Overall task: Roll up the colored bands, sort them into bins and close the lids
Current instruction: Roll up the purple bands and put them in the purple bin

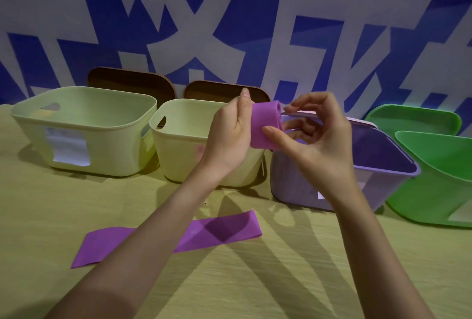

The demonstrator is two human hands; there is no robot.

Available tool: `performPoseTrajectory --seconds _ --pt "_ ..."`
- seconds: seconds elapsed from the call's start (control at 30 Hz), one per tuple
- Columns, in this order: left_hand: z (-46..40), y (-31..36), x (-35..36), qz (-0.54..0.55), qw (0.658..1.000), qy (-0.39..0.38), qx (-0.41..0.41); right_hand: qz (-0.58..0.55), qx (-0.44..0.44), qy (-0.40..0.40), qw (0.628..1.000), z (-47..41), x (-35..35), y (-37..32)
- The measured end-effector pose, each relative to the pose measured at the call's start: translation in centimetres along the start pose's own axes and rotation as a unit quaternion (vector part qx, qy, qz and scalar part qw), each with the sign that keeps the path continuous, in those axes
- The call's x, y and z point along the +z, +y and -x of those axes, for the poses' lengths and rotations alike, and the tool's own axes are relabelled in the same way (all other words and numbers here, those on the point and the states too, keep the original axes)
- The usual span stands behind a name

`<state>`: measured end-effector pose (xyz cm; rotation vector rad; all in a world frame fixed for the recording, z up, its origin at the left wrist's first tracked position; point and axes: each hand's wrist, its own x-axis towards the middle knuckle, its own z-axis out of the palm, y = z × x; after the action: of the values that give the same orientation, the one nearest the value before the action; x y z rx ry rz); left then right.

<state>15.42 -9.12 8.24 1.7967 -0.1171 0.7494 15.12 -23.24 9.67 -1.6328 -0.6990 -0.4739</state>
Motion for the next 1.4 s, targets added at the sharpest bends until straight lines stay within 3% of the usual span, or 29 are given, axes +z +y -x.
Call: performPoseTrajectory --seconds 0.3,0.43,0.57,0.93,1.07,1.2,1.4 --pt "0.1 1.6 -0.2 0.152 0.966 0.007 -0.208 -0.018 0.023 -0.021 0.999 -0.1 0.1 0.7" --pt "0.4 2.2 -0.2 0.232 0.942 -0.06 -0.235 -0.016 0.037 -0.028 0.999 -0.3 -0.4 0.8" --pt "0.4 2.0 -0.2 0.235 0.935 -0.122 -0.238 0.016 0.018 -0.064 0.998 -0.5 -1.2 0.5" --pt "-0.3 0.8 -0.2 0.032 0.971 -0.149 -0.183 0.053 0.029 -0.083 0.995 -0.4 -1.2 0.3" --pt "-0.3 -0.2 -0.3 -0.098 0.989 -0.093 -0.054 0.049 0.047 -0.088 0.994 -0.4 -1.3 0.4" --pt "-0.7 0.0 -1.0 -0.017 0.993 -0.095 0.067 0.056 0.073 -0.076 0.993 -0.4 -1.5 1.0" --pt "-1.2 0.0 -2.3 -0.007 0.973 -0.226 0.04 0.063 0.095 -0.087 0.99 -0.6 -2.5 0.9"
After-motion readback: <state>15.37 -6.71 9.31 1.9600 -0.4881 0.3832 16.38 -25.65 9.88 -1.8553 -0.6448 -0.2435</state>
